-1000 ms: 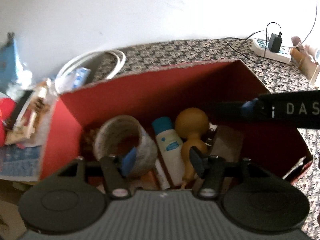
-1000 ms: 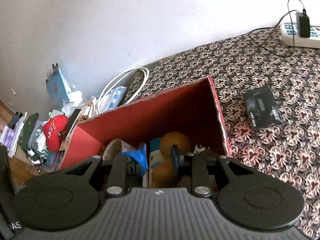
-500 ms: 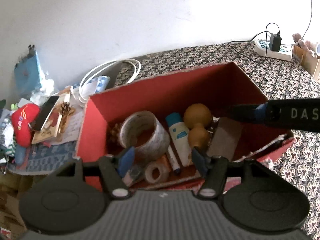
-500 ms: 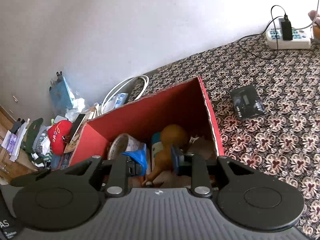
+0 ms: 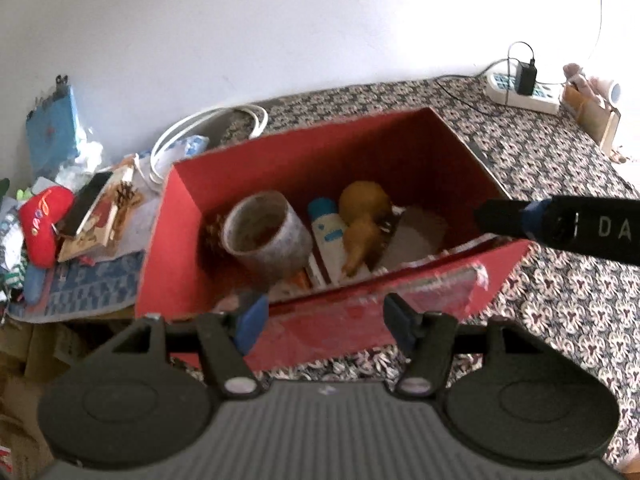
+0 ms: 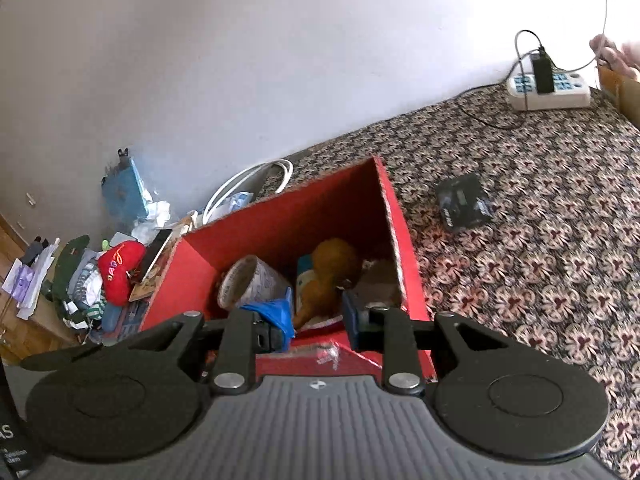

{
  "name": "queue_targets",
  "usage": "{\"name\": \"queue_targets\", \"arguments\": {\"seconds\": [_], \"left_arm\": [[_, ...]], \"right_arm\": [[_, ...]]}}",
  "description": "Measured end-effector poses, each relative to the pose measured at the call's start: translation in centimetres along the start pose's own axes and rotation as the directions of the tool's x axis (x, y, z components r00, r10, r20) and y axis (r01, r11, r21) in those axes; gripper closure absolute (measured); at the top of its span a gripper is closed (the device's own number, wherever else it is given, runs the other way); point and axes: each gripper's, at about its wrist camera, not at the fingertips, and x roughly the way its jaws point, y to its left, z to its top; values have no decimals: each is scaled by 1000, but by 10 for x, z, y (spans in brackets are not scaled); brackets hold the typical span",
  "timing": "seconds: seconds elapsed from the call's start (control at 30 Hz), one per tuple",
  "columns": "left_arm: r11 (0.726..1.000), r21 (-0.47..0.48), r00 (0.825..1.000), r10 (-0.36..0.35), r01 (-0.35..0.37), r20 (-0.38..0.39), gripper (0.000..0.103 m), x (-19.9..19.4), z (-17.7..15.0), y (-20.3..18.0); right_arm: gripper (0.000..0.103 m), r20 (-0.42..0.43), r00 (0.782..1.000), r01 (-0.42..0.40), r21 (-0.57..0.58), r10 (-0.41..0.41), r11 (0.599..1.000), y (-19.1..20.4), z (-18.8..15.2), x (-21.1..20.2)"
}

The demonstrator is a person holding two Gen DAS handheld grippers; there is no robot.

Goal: Organize rigid objects
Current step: 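Withdraw the right gripper up and away from the red box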

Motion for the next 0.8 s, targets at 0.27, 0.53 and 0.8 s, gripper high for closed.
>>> {"name": "queue_targets", "arguments": {"seconds": [0.27,0.53,0.8], "left_arm": [[999,42,999,-4,6,-46,37,9,-16,-20],[998,61,994,-27,33,-102,36,22,-22,-33],[997,72,989,-26,37,-148,36,33,-26,-51]], "right_arm": [[93,-32,998,53,28,-52,998,-14,-17,-1],[93,-65,992,108,20,-107,994,-24,-32,0],[93,-104,986,135,37,-131,990,-42,-39,1]]}}
